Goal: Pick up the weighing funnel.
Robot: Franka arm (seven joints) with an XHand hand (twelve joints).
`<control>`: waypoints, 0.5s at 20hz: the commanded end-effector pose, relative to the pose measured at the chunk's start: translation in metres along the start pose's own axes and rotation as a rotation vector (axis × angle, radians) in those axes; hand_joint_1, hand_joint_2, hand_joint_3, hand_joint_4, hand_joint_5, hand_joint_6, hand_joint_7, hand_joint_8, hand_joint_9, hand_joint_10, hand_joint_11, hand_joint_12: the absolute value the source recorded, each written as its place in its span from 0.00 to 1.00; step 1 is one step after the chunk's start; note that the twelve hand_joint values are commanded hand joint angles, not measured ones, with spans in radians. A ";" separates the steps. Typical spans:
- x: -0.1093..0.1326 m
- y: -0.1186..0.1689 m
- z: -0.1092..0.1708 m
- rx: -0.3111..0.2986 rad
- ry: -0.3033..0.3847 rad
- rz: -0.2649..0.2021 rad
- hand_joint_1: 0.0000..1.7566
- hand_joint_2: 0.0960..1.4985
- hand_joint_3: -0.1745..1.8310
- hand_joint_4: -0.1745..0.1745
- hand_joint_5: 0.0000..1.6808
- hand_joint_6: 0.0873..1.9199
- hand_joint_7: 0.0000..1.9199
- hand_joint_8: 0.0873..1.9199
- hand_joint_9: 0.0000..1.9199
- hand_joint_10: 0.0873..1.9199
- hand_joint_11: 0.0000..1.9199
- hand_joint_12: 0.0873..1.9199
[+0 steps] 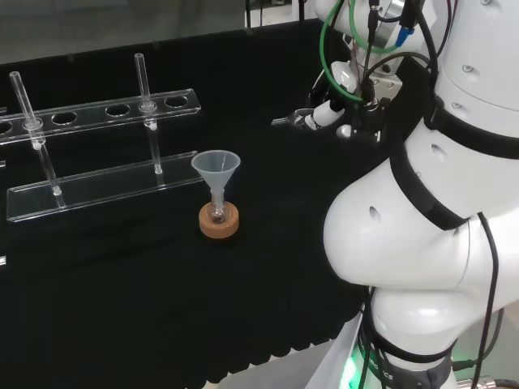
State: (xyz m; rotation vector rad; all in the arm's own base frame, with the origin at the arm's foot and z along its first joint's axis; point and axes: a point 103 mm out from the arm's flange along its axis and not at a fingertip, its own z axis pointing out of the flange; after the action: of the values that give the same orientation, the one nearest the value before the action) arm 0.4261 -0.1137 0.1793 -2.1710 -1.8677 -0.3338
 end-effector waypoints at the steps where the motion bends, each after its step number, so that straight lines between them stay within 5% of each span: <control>1: 0.007 -0.002 -0.016 -0.019 0.021 -0.014 0.66 0.35 0.41 1.00 0.95 0.00 0.86 0.00 0.53 0.07 0.00 0.77; 10: 0.022 -0.010 -0.033 -0.047 0.024 -0.022 0.66 0.35 0.41 1.00 0.95 0.00 0.86 0.00 0.53 0.07 0.00 0.77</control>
State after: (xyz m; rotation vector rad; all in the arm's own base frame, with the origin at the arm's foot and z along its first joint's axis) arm 0.4259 -0.1076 0.2121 -2.1667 -1.8994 -0.3985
